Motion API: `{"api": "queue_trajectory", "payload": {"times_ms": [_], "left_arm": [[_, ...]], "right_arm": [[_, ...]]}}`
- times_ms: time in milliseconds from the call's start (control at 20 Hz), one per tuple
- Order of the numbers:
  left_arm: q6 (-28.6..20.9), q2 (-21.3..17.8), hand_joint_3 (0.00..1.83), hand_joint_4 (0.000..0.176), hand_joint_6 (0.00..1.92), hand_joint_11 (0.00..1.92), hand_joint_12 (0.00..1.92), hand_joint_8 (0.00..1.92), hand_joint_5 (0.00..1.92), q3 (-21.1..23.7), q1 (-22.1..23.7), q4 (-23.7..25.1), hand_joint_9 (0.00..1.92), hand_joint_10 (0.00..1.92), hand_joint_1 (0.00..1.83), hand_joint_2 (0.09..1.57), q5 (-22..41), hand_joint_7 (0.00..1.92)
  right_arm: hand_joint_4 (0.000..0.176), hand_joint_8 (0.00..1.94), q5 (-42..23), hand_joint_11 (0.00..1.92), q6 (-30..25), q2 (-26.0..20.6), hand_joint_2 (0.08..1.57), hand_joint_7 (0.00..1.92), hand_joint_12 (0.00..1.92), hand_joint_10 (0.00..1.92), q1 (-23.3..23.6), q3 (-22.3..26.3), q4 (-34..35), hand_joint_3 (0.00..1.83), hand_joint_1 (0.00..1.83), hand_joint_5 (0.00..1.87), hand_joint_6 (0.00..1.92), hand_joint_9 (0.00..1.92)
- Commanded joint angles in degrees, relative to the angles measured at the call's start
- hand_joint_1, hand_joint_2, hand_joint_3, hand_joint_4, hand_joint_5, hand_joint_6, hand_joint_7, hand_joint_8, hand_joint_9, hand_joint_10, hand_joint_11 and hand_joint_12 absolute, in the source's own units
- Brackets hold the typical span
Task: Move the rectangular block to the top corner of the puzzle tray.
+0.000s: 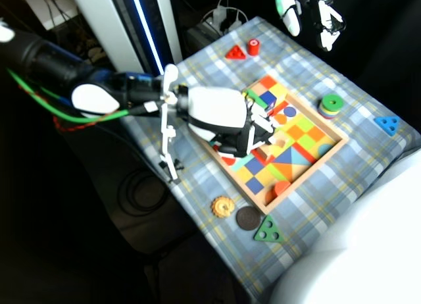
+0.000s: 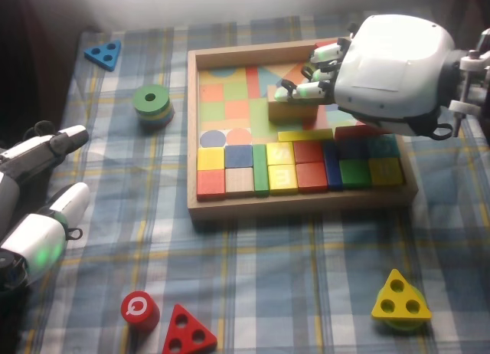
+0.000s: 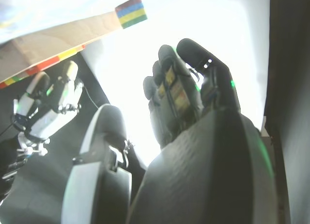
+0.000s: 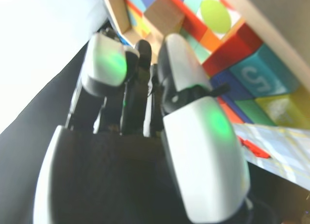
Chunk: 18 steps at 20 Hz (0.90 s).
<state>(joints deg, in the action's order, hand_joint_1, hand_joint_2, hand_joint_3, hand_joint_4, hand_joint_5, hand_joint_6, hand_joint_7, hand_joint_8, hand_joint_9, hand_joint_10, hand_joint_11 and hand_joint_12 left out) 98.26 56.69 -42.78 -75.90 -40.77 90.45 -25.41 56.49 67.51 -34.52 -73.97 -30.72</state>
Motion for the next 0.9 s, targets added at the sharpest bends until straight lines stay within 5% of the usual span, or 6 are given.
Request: {"api": "queue_trajectory", "payload": {"times_ms": [0, 300, 500, 600, 700, 850], "left_arm": [[-0.4, 0.0, 0.0, 0.0, 0.0, 0.0, 1.19, 0.0, 0.54, -0.2, 0.4, 2.5, 0.49, 0.0, 0.65, 1.41, 6.3, 0.51], [-0.5, 0.0, 0.0, 0.0, 0.0, 0.0, 1.25, 0.0, 0.55, -0.1, 0.4, 2.5, 0.51, 0.01, 0.68, 1.41, 6.4, 0.52], [-0.5, 0.0, 0.0, 0.0, 0.0, 0.0, 1.23, 0.0, 0.54, -0.1, 0.4, 2.5, 0.49, 0.0, 0.65, 1.41, 6.4, 0.51], [-0.5, -0.1, 0.0, 0.0, 0.0, 0.0, 1.23, 0.0, 0.55, 0.0, 0.4, 2.5, 0.5, 0.0, 0.68, 1.41, 6.5, 0.52], [-0.5, -0.1, 0.0, 0.008, 0.0, 0.0, 1.24, 0.0, 0.54, 0.0, 0.4, 2.5, 0.5, 0.0, 0.66, 1.41, 6.5, 0.52], [-0.5, -0.1, 0.0, 0.007, 0.0, 0.0, 1.24, 0.0, 0.54, 0.0, 0.4, 2.5, 0.5, 0.0, 0.67, 1.4, 6.5, 0.51]], "right_arm": [[0.0, 1.94, -4.3, 1.33, 0.5, 0.2, 1.15, 0.9, 1.92, 1.92, 0.8, -0.7, 0.8, 0.0, 1.7, 0.41, 0.0, 1.15], [0.021, 1.94, -3.9, 0.87, 0.5, -0.2, 1.03, 0.87, 1.92, 1.92, 0.8, -0.9, 2.0, 0.0, 1.77, 0.4, 0.0, 1.06], [0.094, 1.94, -3.0, 0.99, 0.7, -1.2, 1.1, 0.71, 1.92, 1.92, 0.8, -0.9, 2.5, 0.01, 1.66, 0.4, 0.0, 0.94], [0.052, 1.94, -2.2, 1.11, 0.9, -1.6, 1.15, 0.78, 1.92, 1.92, 0.8, -0.9, 2.5, 0.01, 1.64, 0.4, 0.0, 1.03], [0.113, 1.94, -2.0, 1.11, 0.9, -2.2, 1.2, 0.73, 1.92, 1.92, 0.8, -0.9, 2.5, 0.02, 1.56, 0.43, 0.0, 0.96], [0.079, 1.94, -2.0, 1.15, 3.3, -2.6, 1.22, 0.77, 1.92, 1.92, 0.8, -0.9, 5.0, 0.01, 1.51, 0.42, 0.0, 1.0]]}}
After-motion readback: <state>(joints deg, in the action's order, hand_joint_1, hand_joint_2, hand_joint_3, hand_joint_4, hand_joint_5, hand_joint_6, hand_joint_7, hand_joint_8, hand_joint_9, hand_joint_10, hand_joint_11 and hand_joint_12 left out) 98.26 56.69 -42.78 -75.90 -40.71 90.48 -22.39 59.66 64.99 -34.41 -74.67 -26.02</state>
